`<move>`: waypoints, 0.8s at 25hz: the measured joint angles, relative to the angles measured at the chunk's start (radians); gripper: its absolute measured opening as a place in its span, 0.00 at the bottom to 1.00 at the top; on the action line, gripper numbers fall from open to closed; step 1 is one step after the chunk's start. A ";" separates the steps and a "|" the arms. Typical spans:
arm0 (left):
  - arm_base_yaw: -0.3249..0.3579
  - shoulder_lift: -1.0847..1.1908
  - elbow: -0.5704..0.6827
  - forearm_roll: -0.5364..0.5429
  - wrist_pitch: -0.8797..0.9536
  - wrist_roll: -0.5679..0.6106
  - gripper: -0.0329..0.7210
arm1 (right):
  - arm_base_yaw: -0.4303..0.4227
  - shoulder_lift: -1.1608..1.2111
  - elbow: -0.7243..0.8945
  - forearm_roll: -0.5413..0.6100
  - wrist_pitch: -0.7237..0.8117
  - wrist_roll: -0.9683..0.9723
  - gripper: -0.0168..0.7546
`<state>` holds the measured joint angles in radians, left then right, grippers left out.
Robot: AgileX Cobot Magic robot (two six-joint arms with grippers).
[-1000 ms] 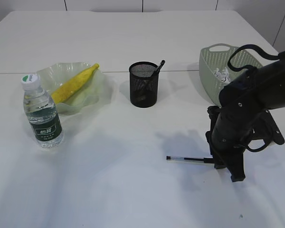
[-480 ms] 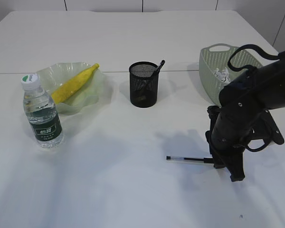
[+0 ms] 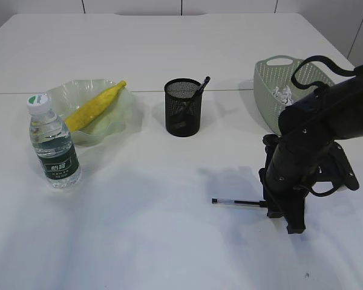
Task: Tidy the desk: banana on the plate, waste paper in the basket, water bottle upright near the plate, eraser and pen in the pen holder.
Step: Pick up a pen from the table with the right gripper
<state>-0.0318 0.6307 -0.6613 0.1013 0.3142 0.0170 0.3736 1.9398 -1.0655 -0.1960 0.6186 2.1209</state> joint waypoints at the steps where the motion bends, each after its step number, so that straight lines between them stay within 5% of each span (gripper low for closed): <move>1: 0.000 0.000 0.000 0.000 0.000 0.000 0.83 | 0.000 0.000 0.000 0.004 0.000 0.000 0.39; 20: 0.000 0.000 0.000 0.000 0.000 0.000 0.83 | 0.000 0.000 0.000 0.061 0.000 -0.004 0.39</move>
<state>-0.0318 0.6307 -0.6613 0.1013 0.3142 0.0170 0.3736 1.9398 -1.0655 -0.1347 0.6182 2.1171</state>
